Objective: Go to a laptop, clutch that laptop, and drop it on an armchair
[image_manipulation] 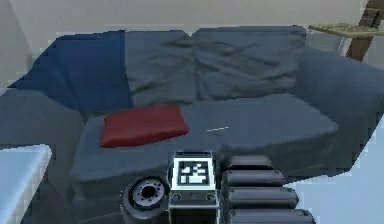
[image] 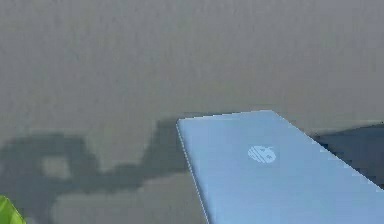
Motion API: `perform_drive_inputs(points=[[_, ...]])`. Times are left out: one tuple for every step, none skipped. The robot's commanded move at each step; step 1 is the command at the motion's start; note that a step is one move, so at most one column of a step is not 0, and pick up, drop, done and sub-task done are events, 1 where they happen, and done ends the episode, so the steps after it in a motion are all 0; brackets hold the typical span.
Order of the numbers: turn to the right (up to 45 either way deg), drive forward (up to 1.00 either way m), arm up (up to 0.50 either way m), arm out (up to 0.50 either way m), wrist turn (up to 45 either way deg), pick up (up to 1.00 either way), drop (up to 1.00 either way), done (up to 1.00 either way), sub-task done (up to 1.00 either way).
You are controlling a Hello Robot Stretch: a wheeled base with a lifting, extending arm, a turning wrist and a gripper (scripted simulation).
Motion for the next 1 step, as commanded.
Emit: perform_drive_inputs(points=[[-24.0, 0.0, 0.0, 0.0, 0.0, 0.0, 0.0, 0.0, 0.0]])
